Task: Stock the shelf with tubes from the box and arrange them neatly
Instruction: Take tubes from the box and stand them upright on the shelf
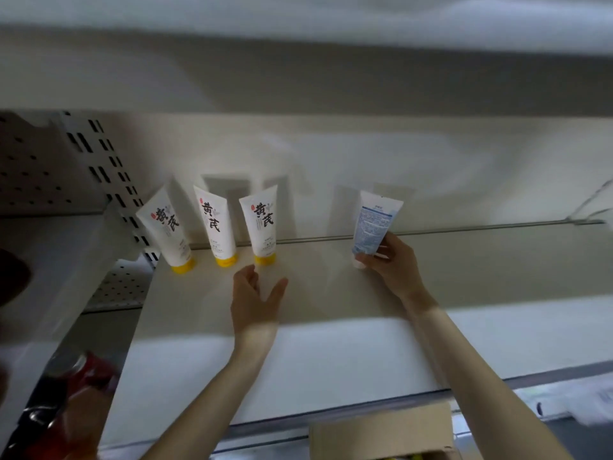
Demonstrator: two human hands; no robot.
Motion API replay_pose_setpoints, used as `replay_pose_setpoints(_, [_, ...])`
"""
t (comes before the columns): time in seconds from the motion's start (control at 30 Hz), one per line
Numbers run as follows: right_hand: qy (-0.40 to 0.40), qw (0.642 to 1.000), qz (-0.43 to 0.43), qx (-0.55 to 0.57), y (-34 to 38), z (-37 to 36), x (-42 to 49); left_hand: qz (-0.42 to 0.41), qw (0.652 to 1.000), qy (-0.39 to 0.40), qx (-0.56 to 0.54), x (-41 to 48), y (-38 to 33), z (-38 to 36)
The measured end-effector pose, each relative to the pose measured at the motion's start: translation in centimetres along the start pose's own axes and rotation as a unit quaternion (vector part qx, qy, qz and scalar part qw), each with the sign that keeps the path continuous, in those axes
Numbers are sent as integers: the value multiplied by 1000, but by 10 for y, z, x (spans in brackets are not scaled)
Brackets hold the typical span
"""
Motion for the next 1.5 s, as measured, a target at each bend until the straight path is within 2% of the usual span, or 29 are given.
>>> replay_pose_setpoints(0.17, [-15,999,-8,-39,-12,25,16,-39,998,14,47,-10,2,-17])
replay_pose_setpoints(0.3, [-19,998,-18,-61,-21,39,26,-129,985,55,101,-18,-6,-36])
replay_pose_setpoints(0.37, [-17,997,-18,-69,-23,40,29,-185,954,96,217,-15,-11,-51])
replay_pose_setpoints(0.43, [-13,997,-18,-75,-24,40,28,-230,908,118,330,-7,-11,-63])
replay_pose_setpoints(0.5, [-13,997,-17,-76,-26,40,27,-242,882,114,389,-1,-11,-69])
replay_pose_setpoints(0.63, [-8,997,-22,-69,-31,39,26,-257,851,96,448,-1,-7,-72])
replay_pose_setpoints(0.97, [-3,994,-34,-108,-23,37,24,-270,817,92,501,-4,-7,-72])
replay_pose_setpoints(1.07, [-5,989,-46,-139,-16,37,16,-259,802,120,524,-9,-9,-70])
replay_pose_setpoints(1.2, [-35,978,-107,-174,-4,44,-9,-269,819,120,492,-31,-15,-50])
replay_pose_setpoints(1.27, [-34,978,-127,-163,10,47,-34,-294,816,120,482,-49,-16,-36])
replay_pose_setpoints(1.37, [-40,986,-105,-127,46,54,-85,-323,812,128,469,-81,-18,-15])
replay_pose_setpoints(1.5, [49,962,-35,-265,97,59,-158,-353,799,142,467,-131,-15,6])
Point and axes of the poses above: each hand's wrist, its own x-axis towards the middle knuckle, its own z-axis out of the back of the hand, y = z × x, the point moved 4 cm from there along x, towards the middle knuckle, and after that the axes turned 10 degrees about z, right-handed, at the moved point
